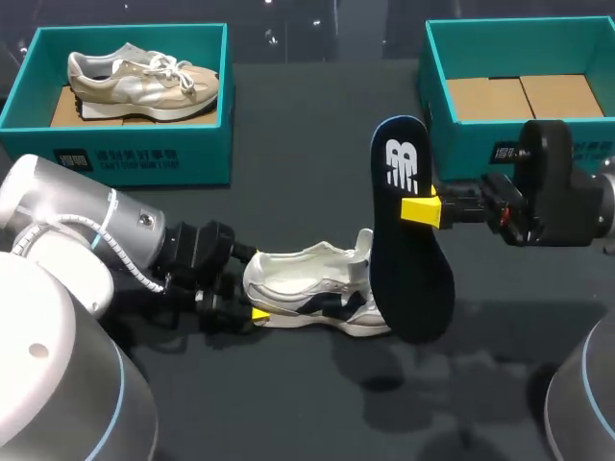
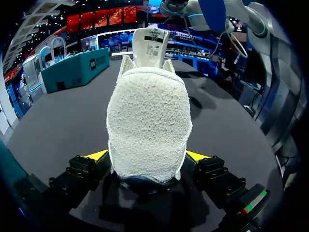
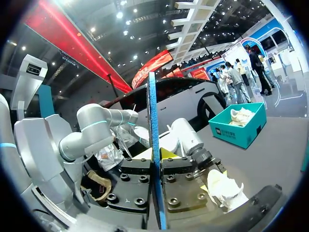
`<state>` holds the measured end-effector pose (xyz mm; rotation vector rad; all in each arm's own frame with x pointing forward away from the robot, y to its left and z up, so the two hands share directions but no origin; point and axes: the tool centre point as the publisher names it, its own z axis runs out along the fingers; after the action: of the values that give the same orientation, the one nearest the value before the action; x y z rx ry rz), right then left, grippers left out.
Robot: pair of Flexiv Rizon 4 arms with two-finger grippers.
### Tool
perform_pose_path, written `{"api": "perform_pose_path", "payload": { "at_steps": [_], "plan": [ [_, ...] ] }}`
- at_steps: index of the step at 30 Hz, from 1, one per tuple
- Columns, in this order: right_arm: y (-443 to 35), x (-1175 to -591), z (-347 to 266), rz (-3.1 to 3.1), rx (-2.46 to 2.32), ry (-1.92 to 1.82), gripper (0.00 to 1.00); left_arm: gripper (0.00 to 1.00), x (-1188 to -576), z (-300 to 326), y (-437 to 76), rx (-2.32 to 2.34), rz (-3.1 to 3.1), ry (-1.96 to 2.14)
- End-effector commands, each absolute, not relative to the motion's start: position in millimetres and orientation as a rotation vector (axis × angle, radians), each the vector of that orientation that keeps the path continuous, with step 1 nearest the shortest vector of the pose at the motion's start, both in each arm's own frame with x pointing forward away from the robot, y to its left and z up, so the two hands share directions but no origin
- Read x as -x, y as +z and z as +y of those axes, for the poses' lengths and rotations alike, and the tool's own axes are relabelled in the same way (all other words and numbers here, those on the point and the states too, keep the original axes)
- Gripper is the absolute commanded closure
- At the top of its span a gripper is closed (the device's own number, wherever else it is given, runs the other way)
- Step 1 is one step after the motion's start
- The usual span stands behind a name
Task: Take the shoe out of the shoebox, open the shoe tongue, remove and reinsert the insole, then place the shoe into the shoebox
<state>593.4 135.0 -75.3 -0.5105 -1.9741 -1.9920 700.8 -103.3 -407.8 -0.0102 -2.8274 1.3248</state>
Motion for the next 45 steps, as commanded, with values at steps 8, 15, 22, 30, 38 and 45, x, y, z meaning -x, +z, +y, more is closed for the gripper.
{"api": "perform_pose_path", "payload": {
  "at_steps": [8,15,22,30,38,45],
  "plan": [
    [-75.8,-592.2,135.7,-1.975,0.513,-1.994,1.0,0.0,-699.0,-101.2,-399.2,0.01,-2.857,1.255],
    [-75.8,-592.2,135.7,-1.975,0.513,-1.994,1.0,0.0,-702.6,-98.8,-388.6,0.004,-2.88,1.189],
    [-75.8,-592.2,135.7,-1.975,0.513,-1.994,1.0,0.0,-709.9,-95.6,-362.8,0.049,-2.965,0.851],
    [-75.8,-592.2,135.7,-1.975,0.513,-1.994,1.0,0.0,-708.8,-97.6,-353.0,0.111,-3.025,0.492],
    [-75.8,-592.2,135.7,-1.975,0.513,-1.994,1.0,0.0,-708.8,-97.6,-353.0,0.111,-3.025,0.492],
    [-75.8,-592.2,135.7,-1.975,0.513,-1.994,1.0,0.0,-708.0,-105.6,-339.4,0.09,-3.056,0.326]
  ]
}}
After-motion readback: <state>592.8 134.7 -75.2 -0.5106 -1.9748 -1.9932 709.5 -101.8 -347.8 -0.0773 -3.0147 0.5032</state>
